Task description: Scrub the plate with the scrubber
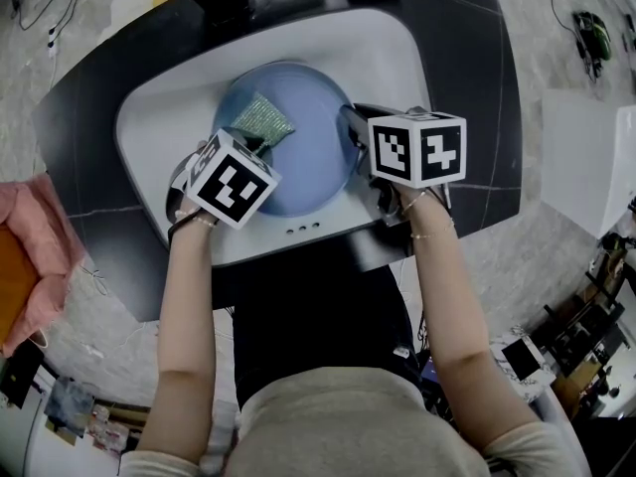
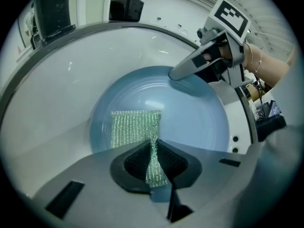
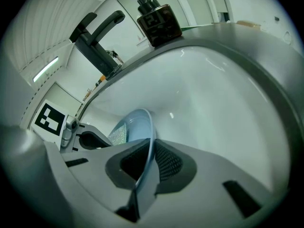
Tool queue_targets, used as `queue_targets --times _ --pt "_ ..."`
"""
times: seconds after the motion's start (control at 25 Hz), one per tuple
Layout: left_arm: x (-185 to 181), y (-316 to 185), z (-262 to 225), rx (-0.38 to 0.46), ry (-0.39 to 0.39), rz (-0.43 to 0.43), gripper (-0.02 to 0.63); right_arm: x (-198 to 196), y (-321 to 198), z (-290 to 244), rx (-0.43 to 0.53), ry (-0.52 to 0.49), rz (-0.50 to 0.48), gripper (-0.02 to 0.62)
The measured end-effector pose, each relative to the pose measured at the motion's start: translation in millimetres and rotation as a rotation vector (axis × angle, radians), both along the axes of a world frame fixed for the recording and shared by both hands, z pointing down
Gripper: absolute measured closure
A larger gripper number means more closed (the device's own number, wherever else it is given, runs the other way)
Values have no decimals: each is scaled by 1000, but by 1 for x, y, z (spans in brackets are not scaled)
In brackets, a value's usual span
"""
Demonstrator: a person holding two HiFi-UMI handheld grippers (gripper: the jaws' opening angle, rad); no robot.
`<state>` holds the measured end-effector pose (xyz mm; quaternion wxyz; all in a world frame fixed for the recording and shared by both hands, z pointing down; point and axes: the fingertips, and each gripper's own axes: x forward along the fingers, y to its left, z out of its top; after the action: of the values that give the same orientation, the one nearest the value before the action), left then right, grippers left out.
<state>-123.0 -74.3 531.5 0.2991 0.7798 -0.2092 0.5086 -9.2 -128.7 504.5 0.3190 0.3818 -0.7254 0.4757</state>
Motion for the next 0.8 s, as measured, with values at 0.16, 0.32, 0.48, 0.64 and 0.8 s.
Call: queue_targets --times 0.16,0.32,0.48,0.64,0.8 --pt "2 21 -4 -16 -13 50 552 -1 -1 -1 4 -2 -3 555" --pt "7 33 -8 -28 -5 70 552 -1 -2 -2 10 1 -12 555" --pt "19 42 -16 -57 66 57 552 -1 -2 -2 14 3 -9 555" --pt "35 51 -25 -83 132 62 552 -2 -3 -3 17 2 -8 555" --pt "47 54 -30 -74 149 89 552 -2 -3 -4 21 4 -10 555"
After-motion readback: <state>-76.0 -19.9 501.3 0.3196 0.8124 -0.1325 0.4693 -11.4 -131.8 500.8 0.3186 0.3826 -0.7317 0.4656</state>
